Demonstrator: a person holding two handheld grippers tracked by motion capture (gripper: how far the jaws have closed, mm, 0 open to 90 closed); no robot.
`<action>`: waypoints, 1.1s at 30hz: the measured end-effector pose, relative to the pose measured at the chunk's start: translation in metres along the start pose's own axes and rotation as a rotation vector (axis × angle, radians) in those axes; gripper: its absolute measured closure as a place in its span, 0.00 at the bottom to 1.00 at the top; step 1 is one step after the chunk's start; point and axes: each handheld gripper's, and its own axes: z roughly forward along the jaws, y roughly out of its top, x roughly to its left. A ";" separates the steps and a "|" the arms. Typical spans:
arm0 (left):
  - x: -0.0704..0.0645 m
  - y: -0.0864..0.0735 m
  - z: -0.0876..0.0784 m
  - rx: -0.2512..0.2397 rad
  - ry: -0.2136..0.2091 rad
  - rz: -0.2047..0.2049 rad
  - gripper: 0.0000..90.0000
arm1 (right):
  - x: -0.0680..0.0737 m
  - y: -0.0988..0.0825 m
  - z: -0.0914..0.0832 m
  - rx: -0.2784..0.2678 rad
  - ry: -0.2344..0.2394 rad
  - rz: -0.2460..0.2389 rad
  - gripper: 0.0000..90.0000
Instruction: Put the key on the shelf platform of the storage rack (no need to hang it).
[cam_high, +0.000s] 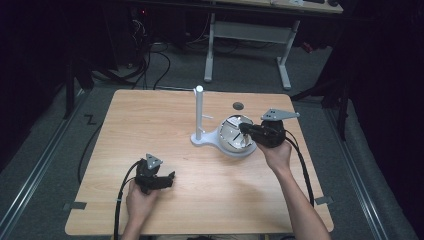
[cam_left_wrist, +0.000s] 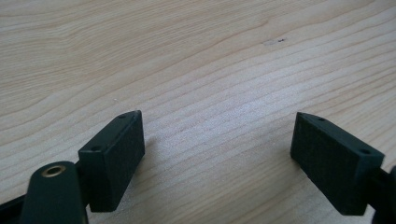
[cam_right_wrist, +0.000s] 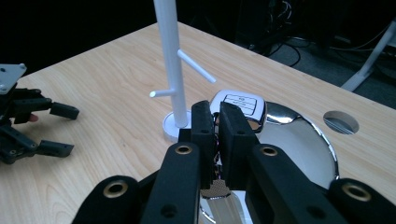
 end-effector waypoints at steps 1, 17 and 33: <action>0.000 0.000 0.000 0.000 0.000 0.000 0.20 | -0.001 0.001 0.001 0.001 -0.004 0.005 0.95; 0.000 0.000 0.000 0.000 0.000 0.000 0.20 | -0.009 0.000 0.014 0.023 -0.011 -0.012 0.95; 0.000 0.000 0.000 0.001 0.000 0.001 0.20 | -0.016 -0.030 0.022 0.090 -0.025 0.020 0.95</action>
